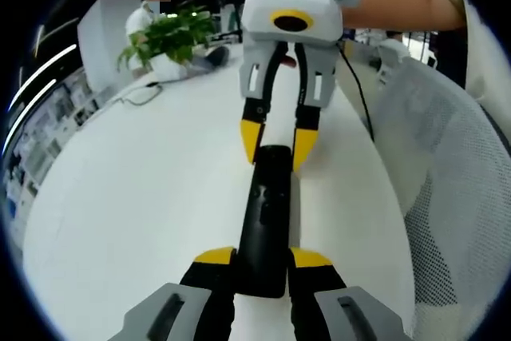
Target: Press the specified remote control buttons in sequence, fully releasing each button before pressing the next.
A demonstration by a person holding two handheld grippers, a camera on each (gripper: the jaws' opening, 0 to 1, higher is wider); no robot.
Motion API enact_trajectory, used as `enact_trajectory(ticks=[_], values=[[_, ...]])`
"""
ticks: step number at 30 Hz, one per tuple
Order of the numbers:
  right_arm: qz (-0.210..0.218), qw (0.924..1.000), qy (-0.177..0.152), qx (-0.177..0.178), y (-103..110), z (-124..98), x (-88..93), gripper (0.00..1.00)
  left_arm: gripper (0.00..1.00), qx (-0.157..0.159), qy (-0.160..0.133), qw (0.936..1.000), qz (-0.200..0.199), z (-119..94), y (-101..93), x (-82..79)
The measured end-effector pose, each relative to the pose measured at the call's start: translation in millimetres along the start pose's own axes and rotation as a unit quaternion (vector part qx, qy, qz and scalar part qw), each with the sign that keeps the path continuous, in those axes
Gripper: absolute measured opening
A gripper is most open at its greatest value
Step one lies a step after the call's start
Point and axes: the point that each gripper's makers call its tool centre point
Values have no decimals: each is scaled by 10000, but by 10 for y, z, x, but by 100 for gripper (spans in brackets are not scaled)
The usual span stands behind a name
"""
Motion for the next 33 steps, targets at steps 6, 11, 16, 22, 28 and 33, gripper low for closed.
enact_trajectory(ticks=[6,11,16,22,28,33], values=[[-12,9999,-57,125,-185,-40,-47,21,24,-107,24,9999,126,-51,180,-69],[-93,9998,-57,191,-376,-74,-98,21,24,-192,14,9997,167,-94,329,-139],[-166,9995,-35,259,-578,-85,-128,21,24,-274,41,9994,219,-107,544,-172],[-179,9993,-82,327,-833,-69,-151,21,24,-350,20,9991,233,-114,794,-199],[-259,9989,-74,375,-1071,-22,-176,21,24,-404,19,9990,214,-82,1049,-167],[-317,9984,-70,462,-1306,38,-185,21,24,-460,56,9987,209,-39,1263,-157]])
Point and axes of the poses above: the point that each gripper's makers call its tool centre point, and the gripper's own axes: z roughly forward along the fingers, y roughly to its left, x roughly out of its underside
